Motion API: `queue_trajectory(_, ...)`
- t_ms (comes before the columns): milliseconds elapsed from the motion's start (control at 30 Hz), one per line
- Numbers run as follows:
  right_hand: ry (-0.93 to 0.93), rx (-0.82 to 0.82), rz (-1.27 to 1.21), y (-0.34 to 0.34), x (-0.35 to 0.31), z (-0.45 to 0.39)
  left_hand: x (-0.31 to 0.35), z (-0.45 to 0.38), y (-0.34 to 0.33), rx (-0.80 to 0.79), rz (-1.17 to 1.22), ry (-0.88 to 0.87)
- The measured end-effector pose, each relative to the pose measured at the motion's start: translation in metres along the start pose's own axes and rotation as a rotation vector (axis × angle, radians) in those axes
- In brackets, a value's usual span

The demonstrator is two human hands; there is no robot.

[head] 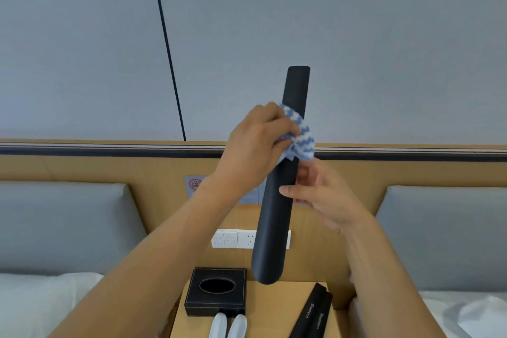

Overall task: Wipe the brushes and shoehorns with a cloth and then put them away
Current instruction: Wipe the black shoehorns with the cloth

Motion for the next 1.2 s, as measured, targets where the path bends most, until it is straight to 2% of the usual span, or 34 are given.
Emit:
queue_trajectory(167,-0.128,-0.086,-0.032,0.002,0.028,0.014,-0.015,0.036,-0.025,-0.221,0.046,0.031)
queue_trajectory(400,-0.276,-0.087,-0.098,-0.012,0.086,0.035,-0.030,0.080,-0.060,-0.377,0.080,0.115)
queue_trajectory(600,-0.435,0.061,-0.183,-0.008,0.141,0.068,-0.058,0.128,-0.093,-0.424,-0.011,0.290)
queue_trajectory(733,-0.570,0.148,-0.099,-0.008,0.185,0.101,-0.074,0.163,-0.112,-0.440,0.016,0.398)
queue_trajectory(867,-0.759,0.221,0.088,-0.009,0.244,0.124,-0.086,0.195,-0.131,-0.436,0.031,0.483)
queue_trajectory(1100,-1.016,0.219,0.252,-0.023,0.343,0.125,-0.105,0.245,-0.167,-0.364,0.086,0.631)
queue_trajectory(1200,-1.069,0.225,0.307,-0.031,0.379,0.119,-0.118,0.271,-0.184,-0.289,0.191,0.815)
Point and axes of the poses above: each hand's wrist, its own z-axis away from the middle knuckle, its own y-axis out of the back of the hand, x = y × z, the point moved 4 cm from there along -z, towards the middle knuckle, and after that the axes turned 6 degrees about -x, right-handed, at the moved point
